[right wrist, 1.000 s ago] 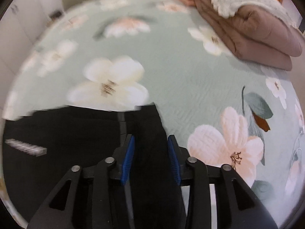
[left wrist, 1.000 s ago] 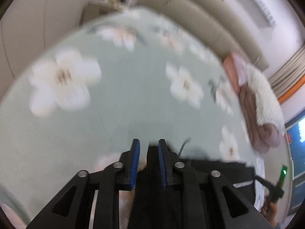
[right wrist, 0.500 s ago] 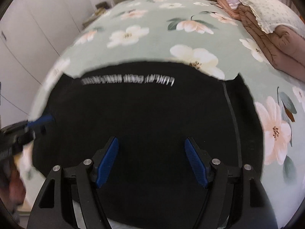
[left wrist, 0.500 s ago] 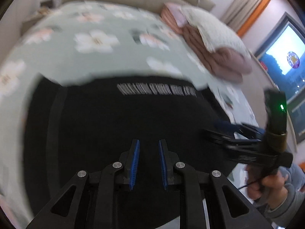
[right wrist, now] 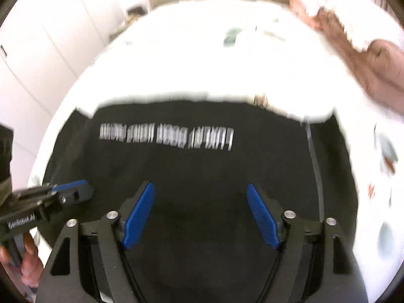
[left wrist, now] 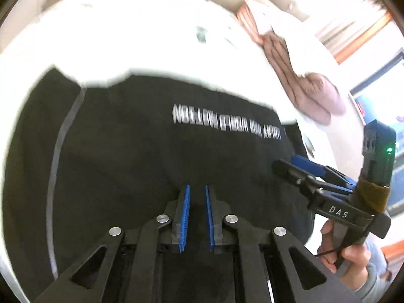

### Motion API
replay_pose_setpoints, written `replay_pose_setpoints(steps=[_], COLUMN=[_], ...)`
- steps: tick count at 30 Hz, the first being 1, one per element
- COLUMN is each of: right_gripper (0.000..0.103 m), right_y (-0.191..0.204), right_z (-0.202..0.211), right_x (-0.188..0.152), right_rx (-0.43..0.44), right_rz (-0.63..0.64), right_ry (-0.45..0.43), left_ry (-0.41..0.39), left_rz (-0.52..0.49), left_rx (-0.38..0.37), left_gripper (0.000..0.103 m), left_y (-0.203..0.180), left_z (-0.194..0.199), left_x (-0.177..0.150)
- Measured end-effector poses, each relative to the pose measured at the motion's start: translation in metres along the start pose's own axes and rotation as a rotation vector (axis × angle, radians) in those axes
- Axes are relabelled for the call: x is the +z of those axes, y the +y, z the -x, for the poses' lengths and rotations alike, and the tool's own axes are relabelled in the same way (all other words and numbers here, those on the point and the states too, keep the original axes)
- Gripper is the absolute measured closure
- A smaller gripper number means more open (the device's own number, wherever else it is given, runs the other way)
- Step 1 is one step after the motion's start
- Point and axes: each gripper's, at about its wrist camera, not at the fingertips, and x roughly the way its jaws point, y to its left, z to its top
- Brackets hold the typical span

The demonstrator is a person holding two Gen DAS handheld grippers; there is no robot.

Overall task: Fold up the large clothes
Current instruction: 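Grasp the printed edge of the jacket with both tools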

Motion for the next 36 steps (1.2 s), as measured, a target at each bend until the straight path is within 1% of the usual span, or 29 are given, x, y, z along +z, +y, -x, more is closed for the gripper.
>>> replay_pose_setpoints(steps=[1, 2, 4, 5, 6, 7, 10, 11, 12, 14, 15, 16, 18, 20, 21, 22, 23, 24, 26, 29, 31, 32, 34, 36], right_gripper=[0.022, 0.022, 0.020, 0.019, 0.017, 0.017, 0.018, 0.021, 0.023, 0.022, 0.022, 0.022, 0.022, 0.023, 0.023, 0.023, 0.023, 0.022, 0.019, 0.015, 0.015, 0.016, 0.017, 0.017], right_y=[-0.001, -0.003, -0.010, -0.015, -0.018, -0.019, -0.014, -0.013, -0.012, -0.007, -0.005, -0.003, 0.003, 0.013, 0.013, 0.015, 0.014, 0.013, 0.011, 0.014, 0.013, 0.009, -0.002, -0.016], right_z=[-0.014, -0.033, -0.068, -0.079, -0.081, -0.082, -0.067, -0.055, -0.045, -0.010, 0.002, 0.015, 0.030, 0.031, 0.028, 0.024, 0.019, 0.011, -0.004, -0.004, 0.003, 0.008, 0.021, 0.038], right_x=[0.008, 0.013, 0.011, 0.009, 0.009, 0.009, 0.006, 0.003, 0.001, -0.012, -0.020, -0.032, -0.055, -0.080, -0.088, -0.097, -0.103, -0.103, -0.102, -0.102, -0.102, -0.101, -0.094, -0.088], right_rx=[-0.003, -0.008, 0.014, 0.032, 0.039, 0.040, 0.034, 0.044, 0.062, 0.117, 0.142, 0.164, 0.171, 0.128, 0.113, 0.105, 0.107, 0.112, 0.117, 0.109, 0.119, 0.128, 0.130, 0.105], right_rz=[-0.007, -0.019, -0.050, -0.080, -0.093, -0.095, -0.069, -0.057, -0.044, -0.013, -0.002, 0.009, 0.040, 0.078, 0.088, 0.087, 0.068, 0.051, 0.024, 0.031, 0.027, 0.016, 0.005, -0.002], right_ry=[0.023, 0.072, 0.182, 0.203, 0.200, 0.197, 0.167, 0.147, 0.130, 0.091, 0.085, 0.088, 0.114, 0.150, 0.161, 0.177, 0.190, 0.199, 0.214, 0.211, 0.212, 0.213, 0.188, 0.139], left_ry=[-0.015, -0.011, 0.007, 0.014, 0.043, 0.053, 0.056, 0.045, 0.030, 0.001, -0.007, -0.007, 0.021, 0.045, 0.060, 0.075, 0.096, 0.098, 0.098, 0.095, 0.087, 0.074, 0.031, -0.021], left_rz=[0.007, 0.020, 0.062, 0.074, 0.085, 0.089, 0.088, 0.073, 0.056, 0.011, -0.010, -0.020, -0.029, -0.033, -0.031, -0.031, -0.028, -0.028, -0.060, -0.035, -0.026, -0.032, -0.042, -0.025], left_rx=[0.020, 0.034, 0.018, 0.022, 0.033, 0.031, 0.025, 0.020, 0.012, -0.018, -0.024, -0.022, -0.010, -0.016, 0.014, 0.028, 0.028, 0.033, 0.069, 0.077, 0.067, 0.077, 0.126, 0.163], left_gripper=[0.077, 0.074, 0.074, 0.074, 0.074, 0.074, 0.074, 0.074, 0.074, 0.074, 0.074, 0.074, 0.073, 0.067, 0.058, 0.055, 0.055, 0.055, 0.055, 0.055, 0.055, 0.055, 0.055, 0.055], left_y=[0.003, 0.008, 0.021, 0.026, 0.032, 0.034, 0.034, 0.031, 0.027, 0.021, 0.018, 0.021, 0.023, 0.023, 0.026, 0.027, 0.030, 0.031, 0.034, 0.039, 0.040, 0.040, 0.045, 0.056], left_z=[-0.001, -0.008, -0.026, -0.034, -0.046, -0.052, -0.050, -0.043, -0.038, -0.010, 0.004, 0.015, 0.037, 0.043, 0.042, 0.040, 0.033, 0.028, 0.012, 0.007, 0.016, 0.024, 0.044, 0.066], left_x=[0.008, 0.016, 0.024, 0.026, 0.028, 0.030, 0.031, 0.030, 0.029, 0.016, 0.007, -0.002, -0.024, -0.041, -0.052, -0.059, -0.067, -0.073, -0.079, -0.076, -0.075, -0.075, -0.072, -0.070])
